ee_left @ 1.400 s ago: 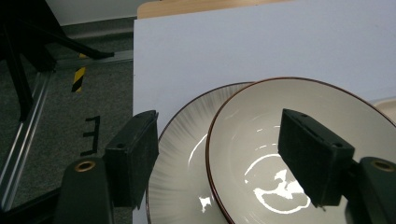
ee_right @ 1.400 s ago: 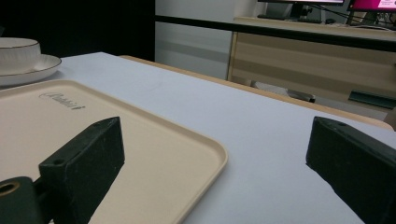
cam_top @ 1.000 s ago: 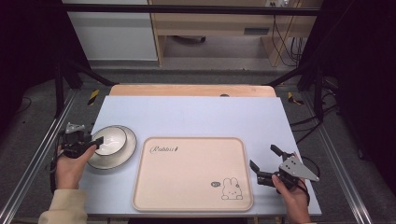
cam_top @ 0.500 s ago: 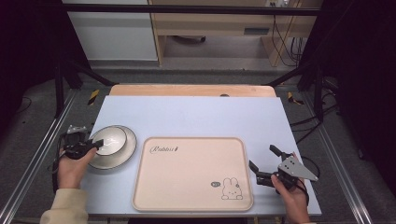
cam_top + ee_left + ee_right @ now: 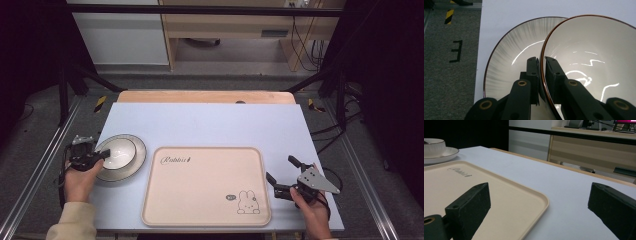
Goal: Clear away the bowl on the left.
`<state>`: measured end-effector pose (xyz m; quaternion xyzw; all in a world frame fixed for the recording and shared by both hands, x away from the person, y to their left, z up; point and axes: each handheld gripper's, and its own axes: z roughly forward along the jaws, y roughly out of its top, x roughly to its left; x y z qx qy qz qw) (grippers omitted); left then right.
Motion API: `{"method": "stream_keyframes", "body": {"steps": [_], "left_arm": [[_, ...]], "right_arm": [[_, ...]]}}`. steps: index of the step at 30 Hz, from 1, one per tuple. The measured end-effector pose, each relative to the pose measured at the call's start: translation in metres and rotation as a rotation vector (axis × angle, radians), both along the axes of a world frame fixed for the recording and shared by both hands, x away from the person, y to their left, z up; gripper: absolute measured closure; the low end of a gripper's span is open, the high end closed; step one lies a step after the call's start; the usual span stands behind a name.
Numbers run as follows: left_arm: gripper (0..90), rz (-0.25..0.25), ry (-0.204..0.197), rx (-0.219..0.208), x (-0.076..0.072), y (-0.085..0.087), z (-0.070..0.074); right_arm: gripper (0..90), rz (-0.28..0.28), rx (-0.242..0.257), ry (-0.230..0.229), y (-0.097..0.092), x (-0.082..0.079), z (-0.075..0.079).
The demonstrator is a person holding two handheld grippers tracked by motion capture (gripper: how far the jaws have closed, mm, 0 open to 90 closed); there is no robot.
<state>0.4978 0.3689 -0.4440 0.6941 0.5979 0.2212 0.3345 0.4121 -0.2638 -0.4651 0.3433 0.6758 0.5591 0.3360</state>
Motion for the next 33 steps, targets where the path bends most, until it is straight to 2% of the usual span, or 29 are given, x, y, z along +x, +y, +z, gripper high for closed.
{"method": "stream_keyframes", "body": {"steps": [5, 6, 7, 11, 13, 16, 29, 33], "left_arm": [[82.6, -0.016, -0.02, -0.036, -0.005, 0.001, 0.005], [82.5, -0.017, -0.033, -0.061, -0.006, 0.001, 0.006], [82.2, -0.014, -0.038, -0.067, -0.007, 0.001, 0.007], [81.8, -0.019, -0.049, -0.052, -0.009, -0.001, 0.012], [81.8, -0.022, -0.056, -0.079, -0.01, -0.001, 0.013], [81.9, -0.019, -0.068, -0.097, -0.011, -0.001, 0.015], [81.8, -0.057, -0.09, -0.115, -0.014, -0.007, 0.027], [81.8, -0.064, -0.097, -0.136, -0.014, -0.01, 0.029]], "right_arm": [[4.5, -0.002, 0.005, -0.004, -0.001, 0.0, 0.001], [4.5, -0.002, 0.007, -0.004, -0.001, 0.0, 0.001], [4.5, -0.003, 0.005, -0.004, -0.001, 0.0, 0.001], [4.5, 0.0, 0.006, -0.007, -0.001, 0.0, 0.002], [4.5, 0.001, 0.004, -0.009, -0.001, 0.0, 0.002], [4.5, 0.0, 0.004, -0.01, -0.001, -0.001, 0.002], [4.5, -0.001, 0.007, -0.016, -0.002, -0.001, 0.004], [4.5, -0.002, 0.008, -0.018, -0.003, -0.001, 0.004]]}}
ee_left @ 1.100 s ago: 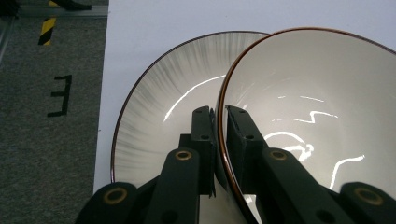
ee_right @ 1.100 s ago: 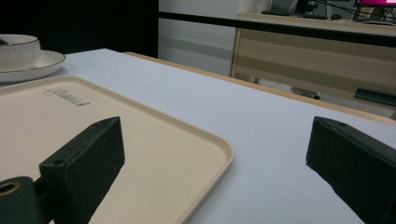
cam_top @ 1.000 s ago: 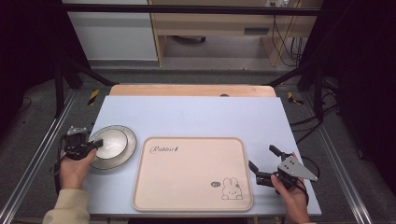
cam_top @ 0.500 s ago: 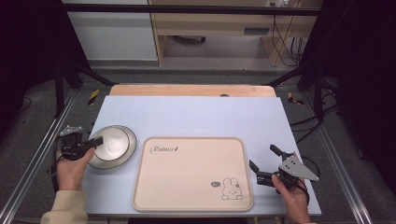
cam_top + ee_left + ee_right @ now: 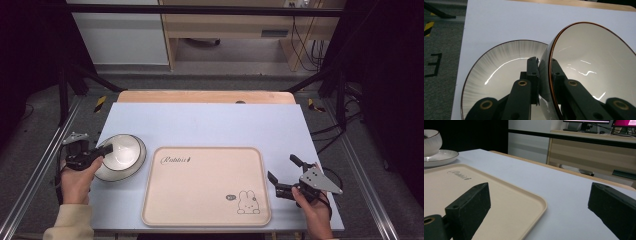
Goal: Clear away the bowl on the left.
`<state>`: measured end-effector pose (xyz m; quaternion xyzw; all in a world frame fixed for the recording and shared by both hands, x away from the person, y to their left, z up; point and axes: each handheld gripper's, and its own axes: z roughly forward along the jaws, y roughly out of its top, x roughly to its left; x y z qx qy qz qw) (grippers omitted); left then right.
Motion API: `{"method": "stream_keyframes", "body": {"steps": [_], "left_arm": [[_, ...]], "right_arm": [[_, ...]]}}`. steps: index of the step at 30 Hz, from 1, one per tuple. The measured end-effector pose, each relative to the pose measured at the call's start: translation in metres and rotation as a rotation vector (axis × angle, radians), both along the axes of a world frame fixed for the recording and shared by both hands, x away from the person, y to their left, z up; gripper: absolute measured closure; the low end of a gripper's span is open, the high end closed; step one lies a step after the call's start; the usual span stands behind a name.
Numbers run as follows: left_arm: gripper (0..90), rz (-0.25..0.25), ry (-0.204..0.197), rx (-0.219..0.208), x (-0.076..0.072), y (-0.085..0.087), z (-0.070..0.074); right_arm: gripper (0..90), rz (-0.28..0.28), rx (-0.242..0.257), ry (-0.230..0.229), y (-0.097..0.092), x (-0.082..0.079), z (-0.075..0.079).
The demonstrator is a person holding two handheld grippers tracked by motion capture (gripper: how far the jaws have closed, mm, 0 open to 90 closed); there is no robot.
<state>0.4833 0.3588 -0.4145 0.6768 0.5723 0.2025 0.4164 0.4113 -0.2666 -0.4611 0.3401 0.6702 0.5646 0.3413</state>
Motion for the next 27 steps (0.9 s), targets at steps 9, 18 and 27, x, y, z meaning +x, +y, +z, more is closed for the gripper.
{"method": "stream_keyframes", "body": {"steps": [9, 18, 27], "left_arm": [[81.8, -0.034, -0.017, -0.017, -0.002, -0.012, 0.007], [81.8, -0.06, -0.018, -0.009, -0.002, -0.02, 0.008], [81.8, -0.07, -0.021, -0.025, -0.004, -0.026, 0.008]], "right_arm": [[4.5, -0.001, 0.002, -0.002, 0.0, -0.001, 0.001], [4.5, -0.001, 0.001, -0.003, -0.001, -0.001, 0.001], [4.5, 0.0, -0.001, -0.009, -0.001, 0.0, 0.002]]}}
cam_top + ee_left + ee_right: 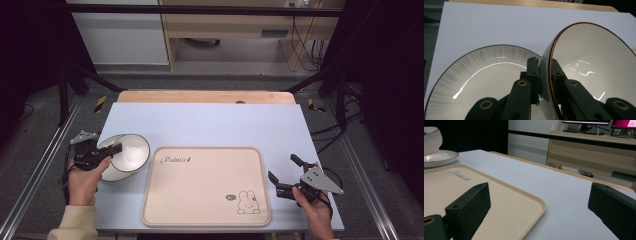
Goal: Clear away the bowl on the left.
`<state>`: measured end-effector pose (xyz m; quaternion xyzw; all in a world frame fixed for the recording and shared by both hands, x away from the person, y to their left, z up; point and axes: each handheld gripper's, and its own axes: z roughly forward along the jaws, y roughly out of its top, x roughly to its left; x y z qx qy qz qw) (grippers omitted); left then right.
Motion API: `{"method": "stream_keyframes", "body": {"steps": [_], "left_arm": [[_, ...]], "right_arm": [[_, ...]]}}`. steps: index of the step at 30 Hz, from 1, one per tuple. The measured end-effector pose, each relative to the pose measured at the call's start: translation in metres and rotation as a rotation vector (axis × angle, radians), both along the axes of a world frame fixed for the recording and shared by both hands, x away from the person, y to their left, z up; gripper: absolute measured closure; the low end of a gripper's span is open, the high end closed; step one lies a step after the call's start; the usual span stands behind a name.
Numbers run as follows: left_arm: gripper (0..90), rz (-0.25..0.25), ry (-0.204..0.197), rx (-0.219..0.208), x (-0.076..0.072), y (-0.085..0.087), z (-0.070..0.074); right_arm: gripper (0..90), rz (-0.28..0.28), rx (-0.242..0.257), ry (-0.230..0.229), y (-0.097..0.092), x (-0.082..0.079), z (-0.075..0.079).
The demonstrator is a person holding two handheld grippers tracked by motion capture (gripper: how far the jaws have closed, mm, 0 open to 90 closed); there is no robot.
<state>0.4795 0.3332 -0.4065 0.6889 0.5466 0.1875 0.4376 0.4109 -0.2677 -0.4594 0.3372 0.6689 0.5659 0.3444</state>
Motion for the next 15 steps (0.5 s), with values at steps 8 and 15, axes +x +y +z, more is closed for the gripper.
{"method": "stream_keyframes", "body": {"steps": [8, 15], "left_arm": [[81.8, -0.016, -0.006, -0.004, -0.003, -0.007, 0.002], [81.8, -0.033, -0.018, -0.015, -0.005, -0.013, 0.006]], "right_arm": [[4.5, 0.003, 0.003, 0.0, -0.001, 0.0, 0.0], [4.4, 0.003, 0.003, 0.001, 0.0, 0.0, 0.0]]}}
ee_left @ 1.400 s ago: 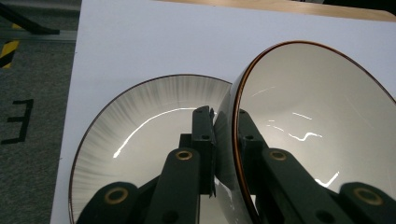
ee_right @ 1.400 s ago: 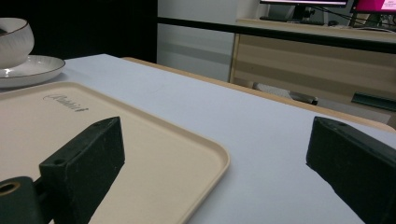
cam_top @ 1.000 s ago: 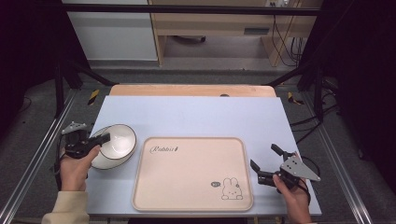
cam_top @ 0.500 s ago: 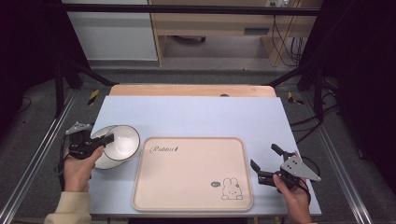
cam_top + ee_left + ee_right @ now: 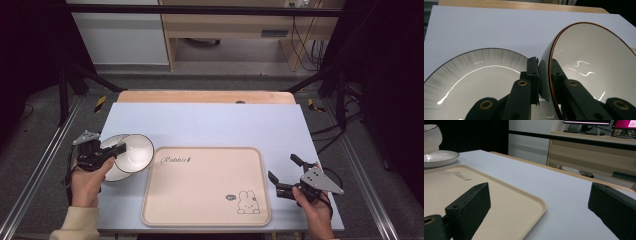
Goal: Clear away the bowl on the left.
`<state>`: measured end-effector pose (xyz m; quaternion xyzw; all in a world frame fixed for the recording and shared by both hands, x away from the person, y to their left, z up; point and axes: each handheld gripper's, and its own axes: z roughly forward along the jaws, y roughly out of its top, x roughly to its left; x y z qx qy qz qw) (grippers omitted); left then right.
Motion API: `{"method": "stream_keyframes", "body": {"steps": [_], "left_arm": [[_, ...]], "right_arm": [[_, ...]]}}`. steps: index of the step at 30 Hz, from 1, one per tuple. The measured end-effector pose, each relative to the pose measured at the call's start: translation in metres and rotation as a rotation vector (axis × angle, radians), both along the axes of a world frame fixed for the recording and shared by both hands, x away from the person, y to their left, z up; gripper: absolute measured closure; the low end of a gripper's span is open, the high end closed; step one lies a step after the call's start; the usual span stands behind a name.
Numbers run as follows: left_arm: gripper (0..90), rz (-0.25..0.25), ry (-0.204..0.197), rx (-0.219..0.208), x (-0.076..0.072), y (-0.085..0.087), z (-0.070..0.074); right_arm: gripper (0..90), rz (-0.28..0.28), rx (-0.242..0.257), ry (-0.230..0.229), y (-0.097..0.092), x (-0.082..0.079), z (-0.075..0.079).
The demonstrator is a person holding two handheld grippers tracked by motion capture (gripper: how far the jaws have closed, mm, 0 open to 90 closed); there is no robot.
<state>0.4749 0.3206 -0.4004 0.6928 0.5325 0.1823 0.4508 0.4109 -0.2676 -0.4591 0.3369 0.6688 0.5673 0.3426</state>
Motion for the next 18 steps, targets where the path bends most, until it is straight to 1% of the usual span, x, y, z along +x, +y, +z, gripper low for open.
{"method": "stream_keyframes", "body": {"steps": [2, 12, 18], "left_arm": [[81.8, -0.007, -0.003, 0.006, -0.001, -0.002, 0.001], [81.8, -0.037, -0.01, -0.003, -0.002, -0.015, 0.004], [81.7, -0.059, -0.009, 0.012, -0.003, -0.021, 0.005]], "right_arm": [[4.5, 0.0, 0.0, 0.0, 0.0, 0.0, 0.0], [4.5, -0.002, 0.001, -0.002, -0.001, 0.0, 0.0], [4.5, -0.001, 0.001, -0.003, 0.0, 0.0, 0.0]]}}
